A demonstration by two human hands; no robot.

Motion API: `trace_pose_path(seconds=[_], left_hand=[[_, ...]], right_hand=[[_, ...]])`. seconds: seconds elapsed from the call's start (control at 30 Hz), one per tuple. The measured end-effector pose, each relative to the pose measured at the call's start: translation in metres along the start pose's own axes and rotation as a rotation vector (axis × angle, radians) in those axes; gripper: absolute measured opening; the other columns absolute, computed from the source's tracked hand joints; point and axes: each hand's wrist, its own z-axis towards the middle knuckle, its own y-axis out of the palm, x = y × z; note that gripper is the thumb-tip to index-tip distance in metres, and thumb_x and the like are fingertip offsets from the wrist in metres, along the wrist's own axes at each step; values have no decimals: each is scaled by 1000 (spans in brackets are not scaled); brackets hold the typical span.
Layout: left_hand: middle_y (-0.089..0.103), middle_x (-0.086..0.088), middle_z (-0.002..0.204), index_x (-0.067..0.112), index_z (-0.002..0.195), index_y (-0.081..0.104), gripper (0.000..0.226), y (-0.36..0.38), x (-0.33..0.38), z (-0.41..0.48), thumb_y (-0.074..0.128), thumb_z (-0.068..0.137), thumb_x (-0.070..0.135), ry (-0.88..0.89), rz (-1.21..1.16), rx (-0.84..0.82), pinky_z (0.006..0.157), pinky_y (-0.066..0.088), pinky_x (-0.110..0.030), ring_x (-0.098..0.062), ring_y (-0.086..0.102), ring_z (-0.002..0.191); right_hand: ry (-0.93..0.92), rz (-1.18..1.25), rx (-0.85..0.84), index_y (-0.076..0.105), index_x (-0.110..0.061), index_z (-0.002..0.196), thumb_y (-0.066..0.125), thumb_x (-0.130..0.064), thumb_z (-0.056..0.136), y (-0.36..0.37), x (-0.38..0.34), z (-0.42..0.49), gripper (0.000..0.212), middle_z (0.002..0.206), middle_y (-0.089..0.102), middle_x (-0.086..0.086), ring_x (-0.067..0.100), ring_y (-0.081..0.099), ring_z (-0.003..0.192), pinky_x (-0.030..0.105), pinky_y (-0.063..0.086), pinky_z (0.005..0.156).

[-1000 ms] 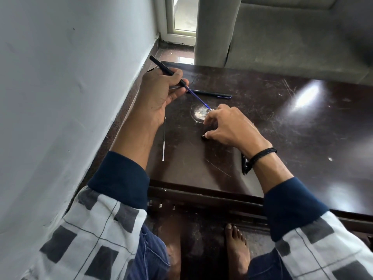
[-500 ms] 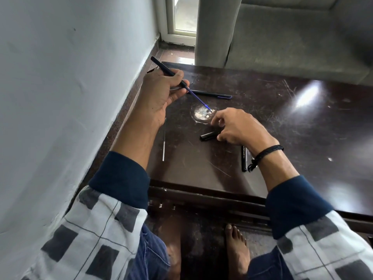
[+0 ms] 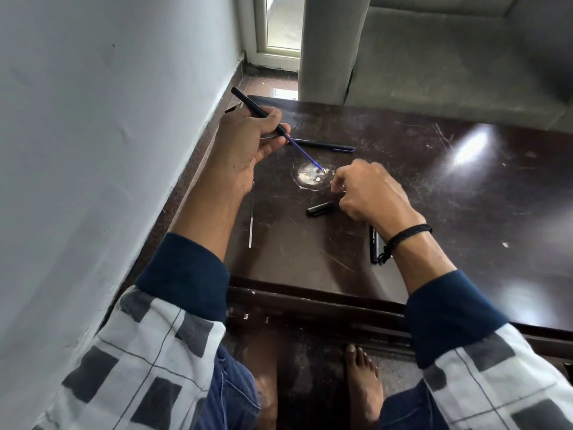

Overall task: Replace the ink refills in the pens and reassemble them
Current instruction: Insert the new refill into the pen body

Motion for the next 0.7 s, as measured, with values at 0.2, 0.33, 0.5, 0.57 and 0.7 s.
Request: trace_pose_path(seconds=[0.2, 0.33, 0.5, 0.57, 0.7], left_hand=[[73, -10, 84, 12, 88, 66, 7, 0, -1, 0, 66, 93, 7, 2, -2, 1, 72, 59, -24, -19, 74, 84], [74, -10, 84, 11, 89, 66, 6, -1, -1, 0, 66, 94, 8, 2, 4, 4, 75, 60, -25, -19, 75, 84], [74, -10, 85, 10, 89, 66, 6, 0, 0, 0, 66, 94, 7, 5, 1, 1, 76, 61, -26, -20, 75, 85], [74, -11, 85, 10, 89, 66, 6, 0, 0, -1, 66, 94, 7, 8, -1, 2, 76, 61, -26, -20, 74, 85], [74, -11, 85, 10, 89, 66, 5, 0, -1, 0, 66, 94, 7, 7, 4, -1, 75, 60, -26, -21, 74, 85]], right_hand=[[102, -44, -9, 70, -14, 112, 61, -5, 85, 3, 9, -1, 30, 119, 65, 11, 39, 64, 108, 39, 50, 85], [82, -7, -27, 69, -11, 106, 57, -2, 84, 6, 7, 0, 27, 113, 67, 13, 40, 65, 103, 37, 49, 80], [70, 15, -27, 69, -9, 106, 54, 0, 85, 6, 6, 0, 27, 111, 68, 16, 41, 65, 102, 39, 53, 82], [68, 36, -38, 69, -10, 105, 54, 2, 84, 5, 6, 0, 28, 110, 69, 15, 39, 65, 101, 36, 51, 78], [77, 83, -79, 71, -15, 101, 58, 3, 83, 4, 3, 0, 28, 108, 69, 11, 34, 64, 97, 32, 44, 74]])
